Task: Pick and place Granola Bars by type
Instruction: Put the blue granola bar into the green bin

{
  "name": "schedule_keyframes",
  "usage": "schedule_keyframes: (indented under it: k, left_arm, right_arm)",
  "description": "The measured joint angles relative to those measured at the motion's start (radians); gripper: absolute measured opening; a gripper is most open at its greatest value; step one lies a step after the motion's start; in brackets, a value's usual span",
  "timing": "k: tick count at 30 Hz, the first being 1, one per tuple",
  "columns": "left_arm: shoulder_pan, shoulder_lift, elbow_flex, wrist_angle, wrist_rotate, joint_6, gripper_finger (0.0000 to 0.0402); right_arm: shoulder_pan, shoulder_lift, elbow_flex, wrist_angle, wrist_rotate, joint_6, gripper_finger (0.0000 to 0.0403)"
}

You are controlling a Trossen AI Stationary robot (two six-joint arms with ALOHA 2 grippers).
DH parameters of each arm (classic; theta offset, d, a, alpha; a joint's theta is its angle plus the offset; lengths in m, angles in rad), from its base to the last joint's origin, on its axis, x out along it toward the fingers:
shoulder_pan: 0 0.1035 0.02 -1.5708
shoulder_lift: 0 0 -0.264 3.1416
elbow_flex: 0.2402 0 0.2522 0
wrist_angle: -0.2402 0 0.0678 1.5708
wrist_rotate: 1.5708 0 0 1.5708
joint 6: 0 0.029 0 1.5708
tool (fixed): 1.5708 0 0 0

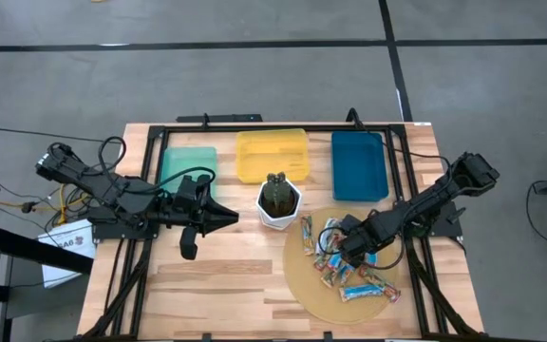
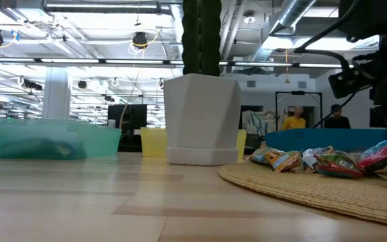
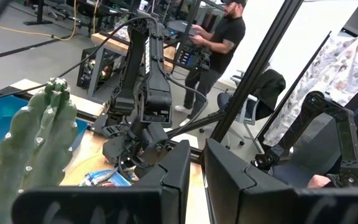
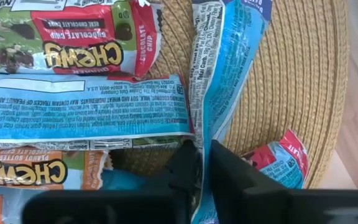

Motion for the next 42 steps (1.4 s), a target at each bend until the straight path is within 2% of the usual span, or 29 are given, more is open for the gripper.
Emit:
schedule_keyframes:
  k: [4,10,28,33,42]
  left_arm:
    - [0.000,0.000,0.000,0.000,0.000,0.000,0.0041]
    - [0.000,0.000,0.000,0.000,0.000,0.000,0.0041]
    - [0.000,0.000,0.000,0.000,-0.003,-0.001,0.0041]
    - [0.000,0.000,0.000,-0.006,-0.003,-0.001,0.0041]
    - [0.000,0.000,-0.001,-0.006,-0.003,-0.001,0.0041]
  right_arm:
    - [0.000,0.000,0.000,0.000,-0.004,0.000,0.0005]
    - [0.000,0.000,0.000,0.000,-0.008,0.000,0.0015]
    - [0.020,-0.023,0.063,0.026,0.000,-0.001,0.0001]
    - [0.020,-0.101,0.097,0.035,0.040,-0.001,0.0002]
    - [0.020,-0.314,0.130,0.130,0.092,-0.001,0.0003]
